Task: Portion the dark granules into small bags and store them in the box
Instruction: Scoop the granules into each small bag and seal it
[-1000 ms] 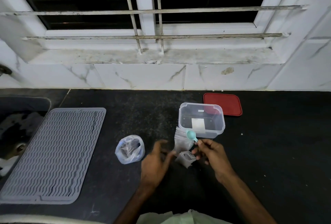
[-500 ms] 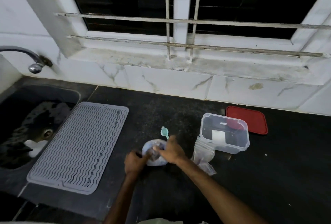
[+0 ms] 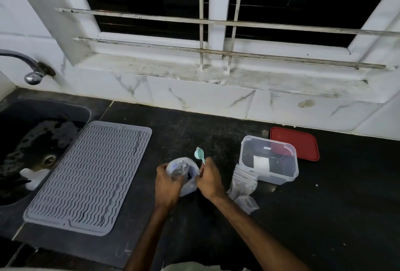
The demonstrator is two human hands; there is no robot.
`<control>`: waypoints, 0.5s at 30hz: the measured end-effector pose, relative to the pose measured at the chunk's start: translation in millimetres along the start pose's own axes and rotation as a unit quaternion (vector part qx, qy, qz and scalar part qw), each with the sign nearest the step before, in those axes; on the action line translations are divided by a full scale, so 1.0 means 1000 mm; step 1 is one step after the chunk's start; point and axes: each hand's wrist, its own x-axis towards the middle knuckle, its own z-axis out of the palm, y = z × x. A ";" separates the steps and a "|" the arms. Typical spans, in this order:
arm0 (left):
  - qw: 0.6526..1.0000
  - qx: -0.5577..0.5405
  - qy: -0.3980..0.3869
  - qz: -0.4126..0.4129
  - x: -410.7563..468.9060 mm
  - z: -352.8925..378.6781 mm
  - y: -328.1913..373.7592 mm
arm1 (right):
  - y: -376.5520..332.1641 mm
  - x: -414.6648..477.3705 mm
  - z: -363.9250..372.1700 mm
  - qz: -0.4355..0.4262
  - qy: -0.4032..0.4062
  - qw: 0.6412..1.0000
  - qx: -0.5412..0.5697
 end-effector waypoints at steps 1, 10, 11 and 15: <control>1.000 0.005 -0.014 -0.010 0.001 0.000 0.003 | 0.000 0.000 -0.001 -0.010 0.005 1.000 0.009; 0.984 0.074 0.164 -0.009 0.001 -0.002 0.018 | -0.005 -0.012 0.002 -0.066 0.037 0.997 0.021; 0.984 0.078 0.161 -0.014 0.000 0.000 0.018 | -0.006 -0.012 0.002 -0.055 0.043 0.997 0.033; 0.990 0.034 0.135 -0.006 -0.007 0.006 0.015 | -0.012 -0.013 0.005 0.019 0.017 0.998 0.065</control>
